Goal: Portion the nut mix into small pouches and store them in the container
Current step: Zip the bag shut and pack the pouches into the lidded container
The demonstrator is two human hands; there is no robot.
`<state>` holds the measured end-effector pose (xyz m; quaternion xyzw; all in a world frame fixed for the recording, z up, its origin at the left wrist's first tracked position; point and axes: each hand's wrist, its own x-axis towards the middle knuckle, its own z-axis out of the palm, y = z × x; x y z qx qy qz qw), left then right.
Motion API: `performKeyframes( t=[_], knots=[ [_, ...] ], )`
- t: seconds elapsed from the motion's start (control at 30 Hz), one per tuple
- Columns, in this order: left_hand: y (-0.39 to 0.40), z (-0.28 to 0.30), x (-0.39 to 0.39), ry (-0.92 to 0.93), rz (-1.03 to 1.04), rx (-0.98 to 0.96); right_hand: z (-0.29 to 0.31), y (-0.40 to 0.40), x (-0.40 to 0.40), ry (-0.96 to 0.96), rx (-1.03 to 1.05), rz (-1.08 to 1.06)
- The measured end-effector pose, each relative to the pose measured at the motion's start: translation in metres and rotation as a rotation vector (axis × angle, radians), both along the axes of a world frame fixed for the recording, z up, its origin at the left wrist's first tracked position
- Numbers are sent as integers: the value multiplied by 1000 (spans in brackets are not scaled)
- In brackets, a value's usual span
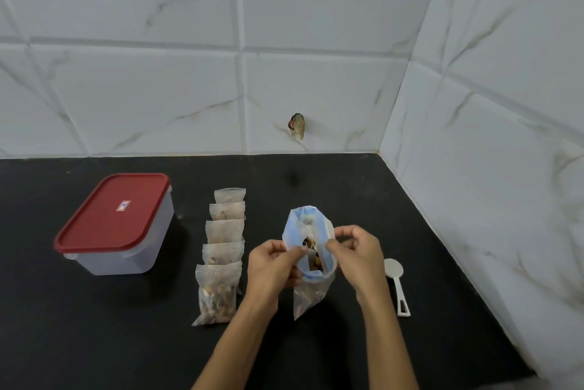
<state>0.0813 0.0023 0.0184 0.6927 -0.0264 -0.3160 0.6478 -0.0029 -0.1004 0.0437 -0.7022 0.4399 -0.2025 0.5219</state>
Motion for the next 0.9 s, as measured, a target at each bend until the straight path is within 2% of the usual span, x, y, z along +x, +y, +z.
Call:
performKeyframes(
  t=[0.13,0.2,0.23,0.3,0.37,0.43,0.53,0.63,0.7,0.77,0.9],
  knots=[
    [3,-3,1,-343,43,121,0,3,0,156,-444,-114],
    [5,-1,1,-441,11,170,-2,3,2,184,-482,-106],
    [5,-1,2,-437,-20,158,-2,2,3,164,-407,-90],
    [5,1,5,-346,-77,93,3,1,5,79,-111,-62],
    [6,4,6,-189,-127,5,7,0,4,-33,175,-17],
    [7,6,8,-8,-152,-80,9,-3,4,-98,360,10],
    [5,11,12,137,-155,-119,11,-6,6,-92,539,-60],
    [2,12,18,175,-184,-131,8,-7,7,-117,539,-86],
    [4,10,17,178,-195,-170,6,-3,6,-161,464,-62],
    [6,6,17,72,-167,-131,4,-1,2,-112,244,-45],
    [2,4,13,-487,-37,137,-1,-6,2,121,-444,-91]
  ],
)
